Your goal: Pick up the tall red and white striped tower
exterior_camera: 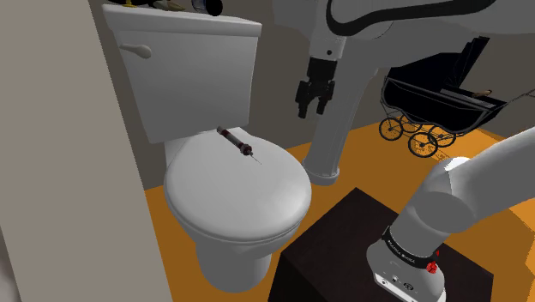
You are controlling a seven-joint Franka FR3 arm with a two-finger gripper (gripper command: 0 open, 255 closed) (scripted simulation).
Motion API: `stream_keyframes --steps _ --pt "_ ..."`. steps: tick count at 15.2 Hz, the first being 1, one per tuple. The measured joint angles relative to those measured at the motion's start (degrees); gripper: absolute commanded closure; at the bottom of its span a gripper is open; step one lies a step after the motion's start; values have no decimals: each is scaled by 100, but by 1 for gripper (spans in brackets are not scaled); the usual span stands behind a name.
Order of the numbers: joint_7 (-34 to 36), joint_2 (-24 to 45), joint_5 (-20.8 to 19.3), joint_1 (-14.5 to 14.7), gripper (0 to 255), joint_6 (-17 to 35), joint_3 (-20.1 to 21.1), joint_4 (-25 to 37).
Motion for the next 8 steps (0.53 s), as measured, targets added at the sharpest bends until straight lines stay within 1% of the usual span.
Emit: stream_keyframes --steps 2,8 --pt "163 349 4 32 0 293 134 76" --pt "655 1628 -138 96 0 996 462 700"
